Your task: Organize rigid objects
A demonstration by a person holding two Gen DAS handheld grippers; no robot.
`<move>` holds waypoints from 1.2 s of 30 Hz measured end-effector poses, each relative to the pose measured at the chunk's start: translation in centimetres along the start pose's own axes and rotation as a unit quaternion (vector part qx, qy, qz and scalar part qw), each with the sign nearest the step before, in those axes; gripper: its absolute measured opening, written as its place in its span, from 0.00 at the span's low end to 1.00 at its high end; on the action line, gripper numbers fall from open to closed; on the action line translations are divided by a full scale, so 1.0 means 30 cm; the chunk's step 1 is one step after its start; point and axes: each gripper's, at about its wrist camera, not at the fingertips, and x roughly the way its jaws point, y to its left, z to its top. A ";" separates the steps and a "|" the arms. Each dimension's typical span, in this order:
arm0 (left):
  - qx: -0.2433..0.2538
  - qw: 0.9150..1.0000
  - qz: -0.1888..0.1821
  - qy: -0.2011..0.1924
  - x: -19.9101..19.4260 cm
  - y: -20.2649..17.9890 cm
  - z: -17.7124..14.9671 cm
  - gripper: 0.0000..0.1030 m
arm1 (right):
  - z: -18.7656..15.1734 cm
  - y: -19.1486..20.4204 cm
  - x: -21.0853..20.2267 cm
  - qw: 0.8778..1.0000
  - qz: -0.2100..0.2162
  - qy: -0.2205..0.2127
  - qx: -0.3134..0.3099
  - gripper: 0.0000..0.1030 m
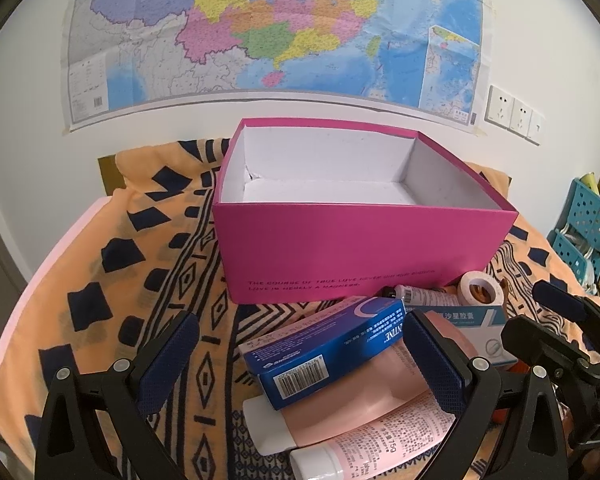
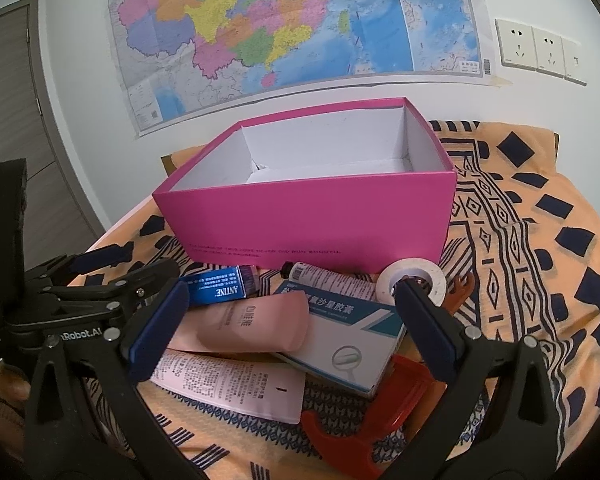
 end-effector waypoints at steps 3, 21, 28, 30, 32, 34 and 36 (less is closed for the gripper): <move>0.001 1.000 0.000 0.000 0.002 0.001 0.002 1.00 | 0.002 -0.001 0.000 1.000 0.001 -0.001 -0.001 1.00; -0.002 1.000 -0.001 0.008 0.021 0.052 -0.016 1.00 | -0.014 -0.001 0.062 0.999 0.038 0.039 0.001 0.94; -0.001 0.999 -0.025 0.020 0.013 0.094 -0.044 1.00 | -0.022 -0.007 0.118 0.995 0.066 0.075 0.011 0.78; 0.008 0.999 -0.029 0.024 0.010 0.091 -0.056 0.99 | -0.020 -0.001 0.132 0.994 0.072 0.082 0.008 0.77; 0.012 0.999 -0.038 0.030 0.009 0.091 -0.067 0.98 | -0.012 0.011 0.145 0.993 0.077 0.084 -0.001 0.77; 0.009 0.998 -0.047 0.035 0.013 0.094 -0.069 0.98 | -0.001 0.025 0.157 0.993 0.086 0.085 -0.009 0.76; 0.000 0.997 -0.061 0.042 0.021 0.105 -0.068 0.97 | 0.010 0.038 0.174 0.992 0.093 0.088 -0.016 0.72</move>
